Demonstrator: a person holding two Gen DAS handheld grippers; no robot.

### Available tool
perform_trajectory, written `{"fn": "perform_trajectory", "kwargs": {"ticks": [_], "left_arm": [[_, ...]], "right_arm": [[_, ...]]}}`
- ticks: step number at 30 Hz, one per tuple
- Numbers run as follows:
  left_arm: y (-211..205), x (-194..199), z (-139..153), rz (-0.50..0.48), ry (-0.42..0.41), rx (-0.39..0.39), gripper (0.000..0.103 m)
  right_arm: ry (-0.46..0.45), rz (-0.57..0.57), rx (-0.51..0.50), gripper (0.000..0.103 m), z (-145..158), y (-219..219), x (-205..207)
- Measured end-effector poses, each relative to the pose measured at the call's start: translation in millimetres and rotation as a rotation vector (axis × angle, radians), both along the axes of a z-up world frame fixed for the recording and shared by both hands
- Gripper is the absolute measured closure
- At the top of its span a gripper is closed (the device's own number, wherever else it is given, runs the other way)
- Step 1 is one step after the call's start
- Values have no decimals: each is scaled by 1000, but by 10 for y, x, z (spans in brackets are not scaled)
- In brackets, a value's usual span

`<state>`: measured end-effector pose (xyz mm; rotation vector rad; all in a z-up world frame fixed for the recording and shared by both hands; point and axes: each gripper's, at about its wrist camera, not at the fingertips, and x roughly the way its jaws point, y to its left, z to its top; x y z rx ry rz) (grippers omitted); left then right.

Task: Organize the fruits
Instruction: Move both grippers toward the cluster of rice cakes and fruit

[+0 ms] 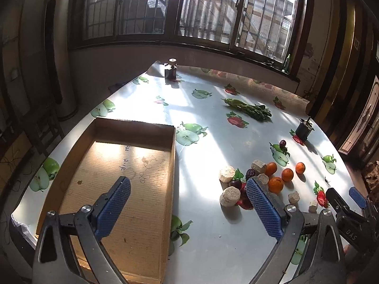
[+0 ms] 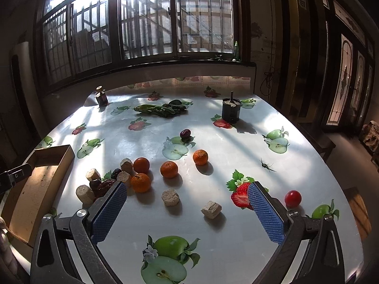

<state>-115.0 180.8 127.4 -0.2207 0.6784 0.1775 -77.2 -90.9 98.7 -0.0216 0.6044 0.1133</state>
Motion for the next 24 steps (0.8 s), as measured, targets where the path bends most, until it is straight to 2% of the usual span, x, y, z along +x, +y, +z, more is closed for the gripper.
{"fn": "perform_trajectory", "kwargs": {"ticks": [2,5,8,10,13,16,19,24], "left_arm": [[57,-121,113,9,-45,10,5],[193,-219,186,40,-82,-14,5],[309,-210,153,54,-71,-75,5],[305,-192,117,45,-68,-86,5],[224,-142,51,13,-58,-69,5],[195,-27,-66,-17,-28,-89,5],[156,98,-194,-39,-3,-124,5],[-96,271,-387,-131,59,-125,7]], "right_arm": [[7,37,-13,1,-17,147,67],[37,102,-2,3,-57,343,142],[59,137,-2,6,-111,450,156],[58,144,-1,8,-132,453,130],[52,134,-6,12,-146,374,93],[54,97,22,18,-107,166,16],[48,49,59,19,-71,-93,-117],[65,13,27,19,-122,-356,-216]]}}
